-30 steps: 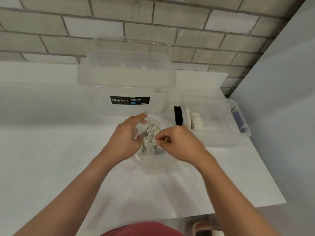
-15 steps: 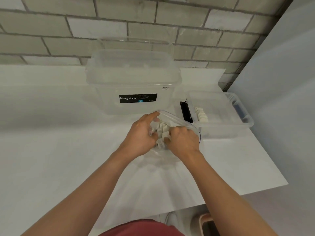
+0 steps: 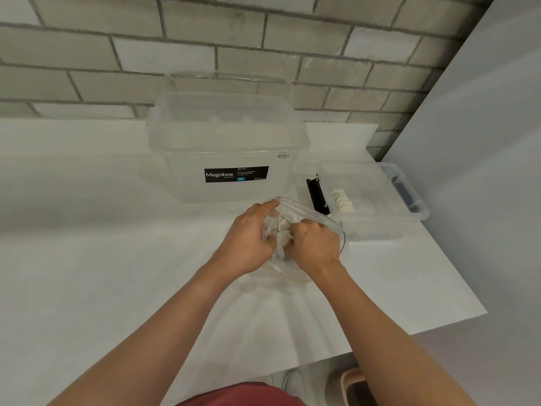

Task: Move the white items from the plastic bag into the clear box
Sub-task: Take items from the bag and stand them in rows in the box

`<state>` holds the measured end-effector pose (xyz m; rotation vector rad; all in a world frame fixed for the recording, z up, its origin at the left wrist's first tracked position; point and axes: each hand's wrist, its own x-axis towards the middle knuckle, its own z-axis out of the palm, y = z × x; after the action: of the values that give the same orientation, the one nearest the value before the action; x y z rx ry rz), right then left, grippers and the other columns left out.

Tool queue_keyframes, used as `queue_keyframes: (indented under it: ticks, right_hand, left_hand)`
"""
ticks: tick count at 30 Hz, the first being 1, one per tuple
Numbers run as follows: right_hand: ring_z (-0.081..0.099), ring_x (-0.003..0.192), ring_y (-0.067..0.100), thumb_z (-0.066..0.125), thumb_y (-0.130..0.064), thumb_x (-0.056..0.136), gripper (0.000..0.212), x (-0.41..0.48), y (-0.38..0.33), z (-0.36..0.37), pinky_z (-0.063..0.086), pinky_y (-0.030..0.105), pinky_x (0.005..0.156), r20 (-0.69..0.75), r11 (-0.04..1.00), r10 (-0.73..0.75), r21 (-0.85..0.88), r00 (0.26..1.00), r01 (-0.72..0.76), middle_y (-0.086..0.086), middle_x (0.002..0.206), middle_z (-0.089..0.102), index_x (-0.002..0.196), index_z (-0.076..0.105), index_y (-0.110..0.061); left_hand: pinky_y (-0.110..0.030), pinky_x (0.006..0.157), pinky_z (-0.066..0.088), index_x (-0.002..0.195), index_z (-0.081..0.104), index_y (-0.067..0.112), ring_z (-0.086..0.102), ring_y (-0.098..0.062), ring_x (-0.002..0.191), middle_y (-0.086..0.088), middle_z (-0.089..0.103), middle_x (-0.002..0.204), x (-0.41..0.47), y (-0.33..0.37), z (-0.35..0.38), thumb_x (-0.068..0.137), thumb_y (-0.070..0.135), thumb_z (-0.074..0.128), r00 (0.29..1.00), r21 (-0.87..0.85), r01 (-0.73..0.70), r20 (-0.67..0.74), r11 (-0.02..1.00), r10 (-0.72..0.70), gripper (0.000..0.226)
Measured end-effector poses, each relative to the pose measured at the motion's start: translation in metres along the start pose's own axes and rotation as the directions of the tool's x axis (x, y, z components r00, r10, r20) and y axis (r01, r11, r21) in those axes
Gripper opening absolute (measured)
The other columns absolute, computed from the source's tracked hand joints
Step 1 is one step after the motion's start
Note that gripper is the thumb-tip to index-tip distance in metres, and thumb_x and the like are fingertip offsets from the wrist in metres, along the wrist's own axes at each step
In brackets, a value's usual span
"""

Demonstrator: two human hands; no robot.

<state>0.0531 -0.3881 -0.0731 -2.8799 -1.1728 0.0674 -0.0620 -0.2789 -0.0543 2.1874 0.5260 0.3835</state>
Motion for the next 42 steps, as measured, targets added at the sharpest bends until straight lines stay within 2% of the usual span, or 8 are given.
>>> queue_keyframes:
  ticks: [5,9,16,20,24,29,36,42]
  right_hand:
    - [0.06,0.078,0.032,0.053,-0.022,0.089,0.015,-0.011,0.009,-0.032,0.048,0.033,0.065,-0.061,0.99,-0.072,0.119,0.996,0.079,0.004,0.082,0.068,0.085,0.067,-0.017]
    - [0.066,0.093,0.027,0.052,-0.02,0.095,0.024,-0.018,0.018,-0.068,0.055,0.041,0.076,-0.084,0.941,-0.235,0.229,0.968,0.249,-0.002,0.095,0.074,0.103,0.075,-0.024]
    - [0.066,0.086,0.017,0.065,-0.03,0.096,0.014,-0.023,0.033,-0.111,0.057,0.039,0.074,-0.127,0.89,-0.348,0.266,0.929,0.37,-0.01,0.089,0.075,0.106,0.075,-0.03]
    - [0.065,0.083,0.007,0.069,-0.036,0.093,0.011,-0.015,0.049,-0.125,0.056,0.036,0.074,-0.125,0.888,-0.367,0.246,0.922,0.387,-0.016,0.089,0.074,0.101,0.076,-0.034]
    - [0.064,0.072,0.0,0.075,-0.031,0.09,0.007,0.002,0.088,-0.151,0.046,0.01,0.069,-0.256,0.874,-0.228,0.371,0.939,0.314,-0.021,0.074,0.07,0.095,0.079,-0.031]
    - [0.068,0.072,0.006,0.076,-0.027,0.089,0.008,0.039,0.142,-0.155,0.049,0.008,0.067,-0.365,0.868,-0.043,0.448,0.93,0.215,-0.014,0.072,0.071,0.095,0.079,-0.022]
    - [0.067,0.089,0.012,0.071,-0.023,0.091,0.011,0.09,0.187,-0.097,0.053,0.025,0.081,0.049,0.953,-0.175,0.258,0.983,0.157,-0.016,0.078,0.071,0.097,0.079,-0.027]
    - [0.065,0.081,-0.006,0.071,-0.019,0.087,0.016,0.116,0.192,-0.059,0.049,0.011,0.074,0.434,0.954,-0.275,0.234,0.858,0.188,-0.025,0.081,0.072,0.091,0.082,-0.03]
  left_hand:
    - [0.001,0.071,0.036,0.143,0.047,0.029,0.055,-0.002,0.079,0.013,0.057,0.124,0.003,-0.001,-0.007,0.086,0.009,0.068,1.0,-0.016,0.013,-0.005,1.0,-0.013,0.064]
    - [-0.002,0.073,0.035,0.125,0.062,0.037,0.054,0.009,0.084,0.015,0.059,0.11,0.003,0.004,-0.011,0.074,0.033,0.084,1.0,-0.053,-0.021,0.013,0.998,0.021,0.056]
    - [-0.018,0.076,0.044,0.094,0.076,0.033,0.057,-0.003,0.087,0.012,0.061,0.101,0.006,0.006,-0.002,0.075,0.045,0.081,0.998,-0.012,-0.023,0.052,1.0,0.024,0.023]
    - [-0.008,0.073,0.04,0.108,0.07,0.042,0.057,0.0,0.089,0.018,0.059,0.103,0.007,0.016,0.001,0.07,0.047,0.084,0.998,-0.005,-0.003,0.057,1.0,0.003,0.041]
    - [-0.002,0.073,0.037,0.122,0.061,0.043,0.057,0.003,0.09,0.021,0.061,0.111,0.007,0.017,0.005,0.077,0.038,0.082,1.0,-0.02,0.018,-0.008,1.0,-0.018,0.05]
    - [-0.002,0.071,0.038,0.124,0.06,0.04,0.057,-0.001,0.086,0.021,0.065,0.111,0.009,0.019,0.009,0.082,0.026,0.079,0.99,-0.061,0.065,-0.121,0.996,-0.072,0.049]
    - [-0.002,0.07,0.038,0.128,0.055,0.042,0.055,-0.003,0.084,0.024,0.063,0.111,0.009,0.025,0.016,0.083,0.026,0.077,0.973,-0.051,0.135,-0.182,0.99,-0.142,0.052]
    - [-0.006,0.067,0.039,0.128,0.056,0.04,0.055,-0.006,0.08,0.023,0.065,0.108,0.01,0.029,0.022,0.082,0.024,0.078,0.956,-0.033,0.186,-0.225,0.982,-0.188,0.053]
